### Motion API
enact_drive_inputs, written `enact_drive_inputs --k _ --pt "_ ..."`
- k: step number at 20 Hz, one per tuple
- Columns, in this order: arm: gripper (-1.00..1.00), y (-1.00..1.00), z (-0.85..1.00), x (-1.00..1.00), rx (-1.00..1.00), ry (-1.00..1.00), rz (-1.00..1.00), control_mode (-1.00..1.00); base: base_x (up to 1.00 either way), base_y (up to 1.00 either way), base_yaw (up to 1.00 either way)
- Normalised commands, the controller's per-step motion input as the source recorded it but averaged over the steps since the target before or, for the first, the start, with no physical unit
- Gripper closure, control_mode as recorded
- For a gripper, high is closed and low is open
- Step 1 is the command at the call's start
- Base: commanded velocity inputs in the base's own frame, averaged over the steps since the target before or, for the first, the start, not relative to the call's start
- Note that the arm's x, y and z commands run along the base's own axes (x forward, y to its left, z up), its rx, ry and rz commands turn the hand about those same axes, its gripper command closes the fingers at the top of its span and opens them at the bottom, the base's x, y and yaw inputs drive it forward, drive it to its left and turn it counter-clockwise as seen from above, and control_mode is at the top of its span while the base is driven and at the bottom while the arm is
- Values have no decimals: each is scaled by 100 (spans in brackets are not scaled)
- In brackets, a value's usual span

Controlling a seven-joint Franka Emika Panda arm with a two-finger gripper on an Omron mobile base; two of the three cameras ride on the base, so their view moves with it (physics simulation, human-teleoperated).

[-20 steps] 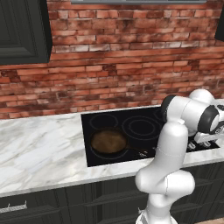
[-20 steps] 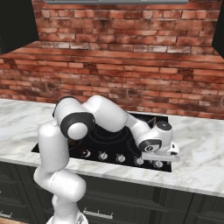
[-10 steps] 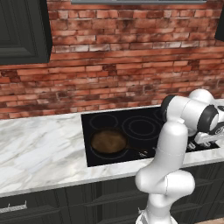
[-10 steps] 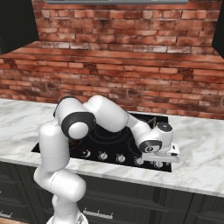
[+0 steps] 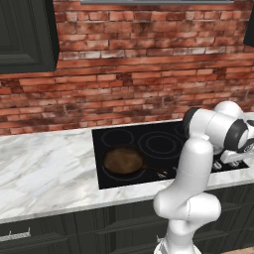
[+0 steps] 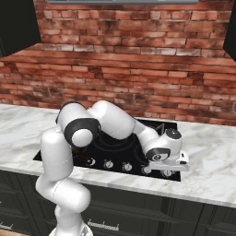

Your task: Pick the kettle from the counter and place it on a stove burner. Then turn the burner on.

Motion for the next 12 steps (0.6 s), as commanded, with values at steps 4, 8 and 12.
enact_drive_inputs --k 4,8,12 --pt "100 0 0 -30 0 -5 24 -100 0 0 0" --pt "100 0 -1 -32 0 -1 30 -100 0 0 0" --pt "100 0 -7 -33 0 0 34 -100 0 0 0"
